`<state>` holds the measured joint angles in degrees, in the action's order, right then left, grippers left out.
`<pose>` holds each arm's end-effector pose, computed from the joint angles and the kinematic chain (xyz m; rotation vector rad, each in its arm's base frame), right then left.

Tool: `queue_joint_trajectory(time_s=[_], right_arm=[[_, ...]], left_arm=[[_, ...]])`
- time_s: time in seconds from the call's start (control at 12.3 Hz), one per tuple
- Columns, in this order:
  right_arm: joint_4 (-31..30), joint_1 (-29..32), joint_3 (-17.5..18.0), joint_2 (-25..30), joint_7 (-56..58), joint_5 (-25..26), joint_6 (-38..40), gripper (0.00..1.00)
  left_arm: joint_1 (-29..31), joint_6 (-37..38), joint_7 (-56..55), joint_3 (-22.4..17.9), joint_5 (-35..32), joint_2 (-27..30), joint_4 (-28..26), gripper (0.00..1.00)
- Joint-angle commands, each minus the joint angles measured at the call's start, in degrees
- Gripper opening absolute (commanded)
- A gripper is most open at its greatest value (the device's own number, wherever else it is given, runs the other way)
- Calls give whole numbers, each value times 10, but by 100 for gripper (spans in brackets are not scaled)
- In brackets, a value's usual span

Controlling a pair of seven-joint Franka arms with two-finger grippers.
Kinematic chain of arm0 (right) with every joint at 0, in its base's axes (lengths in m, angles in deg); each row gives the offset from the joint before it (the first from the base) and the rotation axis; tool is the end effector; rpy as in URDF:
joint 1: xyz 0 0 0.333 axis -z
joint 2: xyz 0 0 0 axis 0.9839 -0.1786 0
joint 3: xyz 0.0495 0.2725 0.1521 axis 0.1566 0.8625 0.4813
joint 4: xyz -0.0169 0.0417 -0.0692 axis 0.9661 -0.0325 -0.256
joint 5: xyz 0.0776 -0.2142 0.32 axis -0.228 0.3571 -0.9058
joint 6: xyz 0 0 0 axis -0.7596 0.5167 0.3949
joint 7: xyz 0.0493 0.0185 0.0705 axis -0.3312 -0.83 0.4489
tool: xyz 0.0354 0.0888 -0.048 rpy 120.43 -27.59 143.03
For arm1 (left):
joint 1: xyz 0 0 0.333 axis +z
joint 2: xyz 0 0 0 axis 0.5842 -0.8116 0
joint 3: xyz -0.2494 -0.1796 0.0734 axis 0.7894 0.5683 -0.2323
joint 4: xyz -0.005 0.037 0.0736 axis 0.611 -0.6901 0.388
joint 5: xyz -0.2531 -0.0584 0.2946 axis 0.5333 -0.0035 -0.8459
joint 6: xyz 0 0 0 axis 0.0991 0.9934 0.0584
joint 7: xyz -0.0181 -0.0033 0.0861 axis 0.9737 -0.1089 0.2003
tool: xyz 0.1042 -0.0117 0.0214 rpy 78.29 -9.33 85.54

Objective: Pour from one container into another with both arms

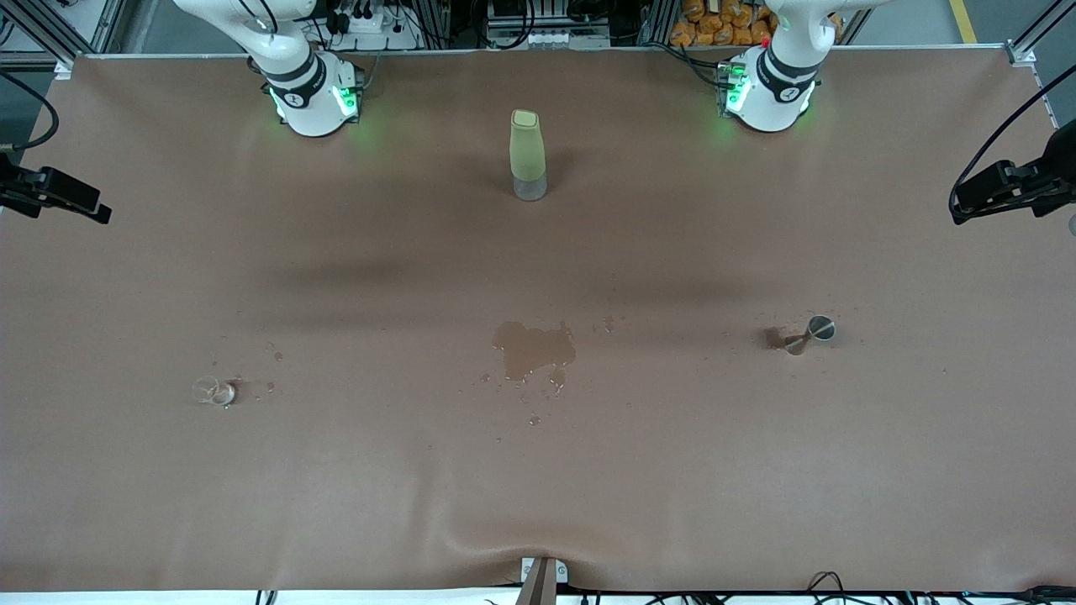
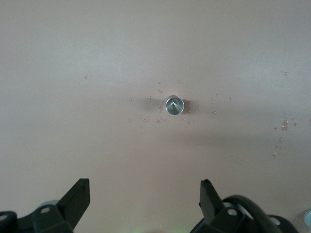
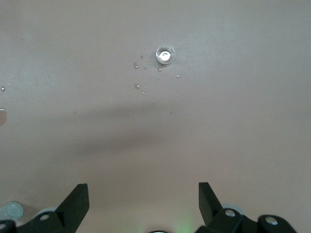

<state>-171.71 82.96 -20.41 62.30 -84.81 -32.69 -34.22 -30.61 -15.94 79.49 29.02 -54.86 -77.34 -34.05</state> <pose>0.5362 -0.0610 0.6188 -3.1090 0.1746 0.1258 0.5510 0.0006 0.6425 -3.1066 -0.1128 0.0358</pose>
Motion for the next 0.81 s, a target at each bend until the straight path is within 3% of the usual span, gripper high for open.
queue_joint_trajectory(time_s=[0.0,0.33,0.73], right_arm=[[-1,4,3,7,-1,-5,-2,100],[2,4,3,1,8,1,-3,100],[29,49,3,-69,210,-10,-52,100]], left_arm=[[0,3,-9,3,0,-4,10,100],[0,2,-8,2,0,-4,12,100],[7,4,3,2,7,-4,5,100]])
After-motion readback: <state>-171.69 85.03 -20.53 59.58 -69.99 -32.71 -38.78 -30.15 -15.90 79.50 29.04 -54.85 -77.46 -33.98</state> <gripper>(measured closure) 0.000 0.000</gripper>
